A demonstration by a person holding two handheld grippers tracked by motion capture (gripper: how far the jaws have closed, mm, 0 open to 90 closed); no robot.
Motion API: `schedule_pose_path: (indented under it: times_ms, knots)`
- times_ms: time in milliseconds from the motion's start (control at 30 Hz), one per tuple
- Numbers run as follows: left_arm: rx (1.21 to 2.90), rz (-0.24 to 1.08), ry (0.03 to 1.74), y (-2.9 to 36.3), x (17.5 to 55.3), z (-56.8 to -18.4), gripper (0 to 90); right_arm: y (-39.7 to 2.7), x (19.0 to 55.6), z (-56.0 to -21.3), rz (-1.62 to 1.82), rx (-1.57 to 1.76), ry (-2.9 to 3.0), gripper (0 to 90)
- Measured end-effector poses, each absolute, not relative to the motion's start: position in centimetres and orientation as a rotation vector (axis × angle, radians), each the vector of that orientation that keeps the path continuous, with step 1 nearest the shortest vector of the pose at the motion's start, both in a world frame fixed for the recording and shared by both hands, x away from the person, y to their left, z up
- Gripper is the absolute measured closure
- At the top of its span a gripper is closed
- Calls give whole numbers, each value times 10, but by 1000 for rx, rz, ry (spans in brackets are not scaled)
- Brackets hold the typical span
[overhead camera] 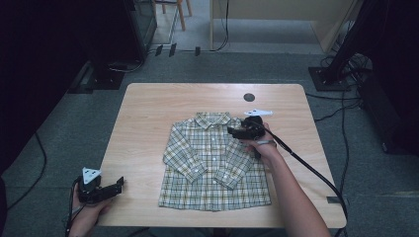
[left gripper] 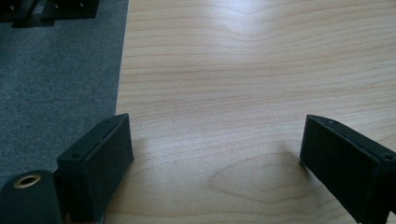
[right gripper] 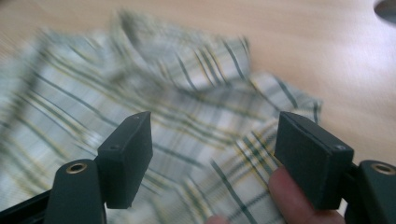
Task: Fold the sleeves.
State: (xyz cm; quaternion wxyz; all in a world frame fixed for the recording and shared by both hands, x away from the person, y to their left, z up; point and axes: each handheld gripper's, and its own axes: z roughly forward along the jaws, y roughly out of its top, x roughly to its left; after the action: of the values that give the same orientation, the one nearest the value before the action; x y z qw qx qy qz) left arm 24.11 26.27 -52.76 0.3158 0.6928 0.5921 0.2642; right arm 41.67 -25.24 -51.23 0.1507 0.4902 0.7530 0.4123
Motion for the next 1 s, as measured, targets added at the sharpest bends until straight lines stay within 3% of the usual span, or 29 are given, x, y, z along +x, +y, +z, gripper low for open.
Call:
schedule_pose_path:
  times_ms: [200, 400, 633, 833, 1000]
  knots:
    - [1830, 698, 1558, 262, 241, -528, 98, -255, 413, -511, 1081, 1315, 2180, 277]
    - [1834, 704, 1560, 262, 241, -528, 97, -252, 423, -495, 1206, 1339, 2113, 272]
    - [1831, 699, 1559, 262, 241, -528, 98, -242, 434, -519, 1046, 1332, 2177, 269]
    - [1829, 697, 1558, 263, 241, -528, 97, -242, 422, -502, 1098, 1264, 2134, 309]
    - [1832, 702, 1559, 262, 241, -528, 97, -241, 410, -502, 1046, 1327, 2189, 267]
